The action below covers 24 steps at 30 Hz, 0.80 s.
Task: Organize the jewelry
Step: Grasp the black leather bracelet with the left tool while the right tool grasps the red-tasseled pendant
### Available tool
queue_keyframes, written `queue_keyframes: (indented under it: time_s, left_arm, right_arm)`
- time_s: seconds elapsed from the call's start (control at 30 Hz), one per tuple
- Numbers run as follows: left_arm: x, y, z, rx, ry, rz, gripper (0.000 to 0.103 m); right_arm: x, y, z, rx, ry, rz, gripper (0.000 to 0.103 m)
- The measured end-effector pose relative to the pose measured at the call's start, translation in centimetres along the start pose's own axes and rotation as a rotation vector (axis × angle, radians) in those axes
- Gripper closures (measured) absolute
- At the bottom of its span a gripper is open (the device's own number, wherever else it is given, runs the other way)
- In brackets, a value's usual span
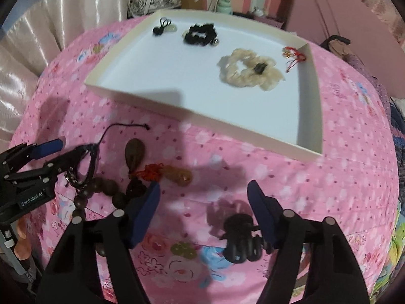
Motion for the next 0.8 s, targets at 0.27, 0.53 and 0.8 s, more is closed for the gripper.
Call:
queue_keyframes:
  time_s: [0.27, 0.53, 0.8]
  left_arm:
    - [0.0, 1.0, -0.1, -0.018, 0.003, 0.004, 0.057]
    - [0.6, 1.9, 0.1, -0.033, 0.044, 0.029, 0.062]
    - [1.4, 2.5, 0.4, -0.072, 0.112, 0.035, 0.072]
  right_arm:
    - [-0.4, 2.0, -0.2, -0.053, -0.016, 0.021, 0.044]
    - [-1.1, 3.0, 0.3, -0.078, -0.060, 0.029, 0.044]
    - [-1.9, 4.1, 1.0, -0.107, -0.111, 0.037, 0.044]
Point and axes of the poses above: each gripper's, at about its wrist camera, not at the fingertips, and y roughly the way its jaws point, x to its right, z to its top, the point moved 10 cm from there along y, roughly the way its jaws point, and after that the axes turned 10 degrees about x, right-handed, at the moved point
